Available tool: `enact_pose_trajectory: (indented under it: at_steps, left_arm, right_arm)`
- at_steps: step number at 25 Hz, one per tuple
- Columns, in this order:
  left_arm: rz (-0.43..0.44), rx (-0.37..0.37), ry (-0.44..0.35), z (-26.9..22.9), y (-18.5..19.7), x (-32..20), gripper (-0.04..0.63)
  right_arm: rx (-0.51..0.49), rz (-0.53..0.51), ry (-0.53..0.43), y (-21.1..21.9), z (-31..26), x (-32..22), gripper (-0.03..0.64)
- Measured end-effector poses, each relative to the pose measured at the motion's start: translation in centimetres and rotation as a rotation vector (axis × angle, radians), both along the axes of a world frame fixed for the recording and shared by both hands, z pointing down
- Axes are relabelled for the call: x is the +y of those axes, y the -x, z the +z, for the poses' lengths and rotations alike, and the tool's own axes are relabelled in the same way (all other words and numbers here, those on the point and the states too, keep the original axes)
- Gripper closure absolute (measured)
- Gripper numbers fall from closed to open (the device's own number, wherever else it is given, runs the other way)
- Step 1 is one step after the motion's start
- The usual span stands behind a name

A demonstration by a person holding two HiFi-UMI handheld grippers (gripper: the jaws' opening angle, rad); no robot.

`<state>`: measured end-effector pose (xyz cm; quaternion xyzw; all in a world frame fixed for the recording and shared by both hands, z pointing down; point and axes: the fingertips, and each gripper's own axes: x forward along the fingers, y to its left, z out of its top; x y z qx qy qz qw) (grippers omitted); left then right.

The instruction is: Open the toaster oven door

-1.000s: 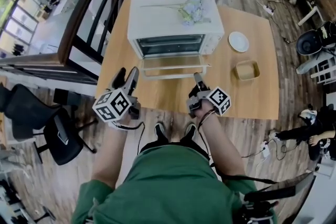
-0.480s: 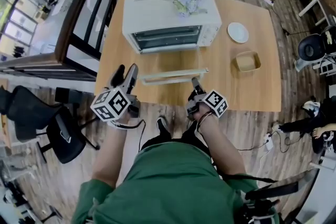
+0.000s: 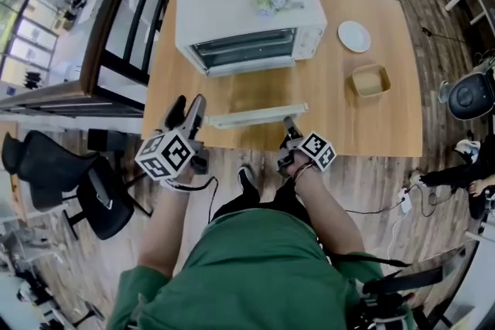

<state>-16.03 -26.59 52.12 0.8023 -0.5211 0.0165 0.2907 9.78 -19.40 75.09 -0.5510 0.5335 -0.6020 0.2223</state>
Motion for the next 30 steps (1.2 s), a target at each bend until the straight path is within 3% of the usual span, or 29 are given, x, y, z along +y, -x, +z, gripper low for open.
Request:
enact_pose_trajectory:
  at_steps: [21,26,30]
  left_arm:
    - [0.022,0.020,0.006,0.5,-1.1,-0.6,0.336]
    - [0.032,0.026,0.001,0.6,-1.7,-0.8,0.336]
    - [0.044,0.040,-0.016,0.1,-2.6,-1.0,0.336]
  right_arm:
    - [0.025,-0.068,0.119,0.2,4.6,2.7,0.560]
    - [0.098,-0.077,0.073,-1.1,2.3,2.7,0.560]
    - [0.224,-0.064,-0.014,-3.5,-2.3,1.2,0.560]
